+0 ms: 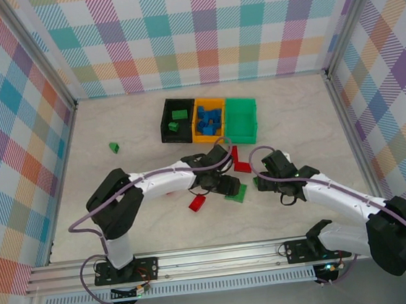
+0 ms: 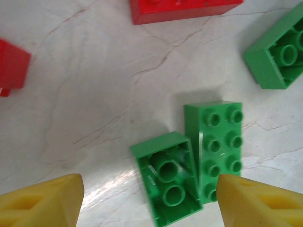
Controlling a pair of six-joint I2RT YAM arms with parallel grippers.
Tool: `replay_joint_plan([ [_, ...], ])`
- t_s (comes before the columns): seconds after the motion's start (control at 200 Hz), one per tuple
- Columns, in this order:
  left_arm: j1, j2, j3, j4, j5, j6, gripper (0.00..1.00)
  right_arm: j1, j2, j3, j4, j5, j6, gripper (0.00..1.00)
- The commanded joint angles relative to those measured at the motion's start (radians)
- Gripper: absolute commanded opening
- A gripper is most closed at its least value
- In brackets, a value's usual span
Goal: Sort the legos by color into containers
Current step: Pick up the lego from the middle-left of the table.
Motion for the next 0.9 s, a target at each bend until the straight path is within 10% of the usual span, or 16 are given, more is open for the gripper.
replay_joint_plan([
  [0.0,-0.024,0.040,0.050,-0.066,-0.020,-0.012,0.74,0.009,-0.002,0.026,-0.014,0.017,0.017,0.84],
  [0.895,-0.037,0.125,0.118,-0.225,-0.129,-0.038,0.56,0.017,0.012,0.032,-0.013,0.019,0.012,0.84],
])
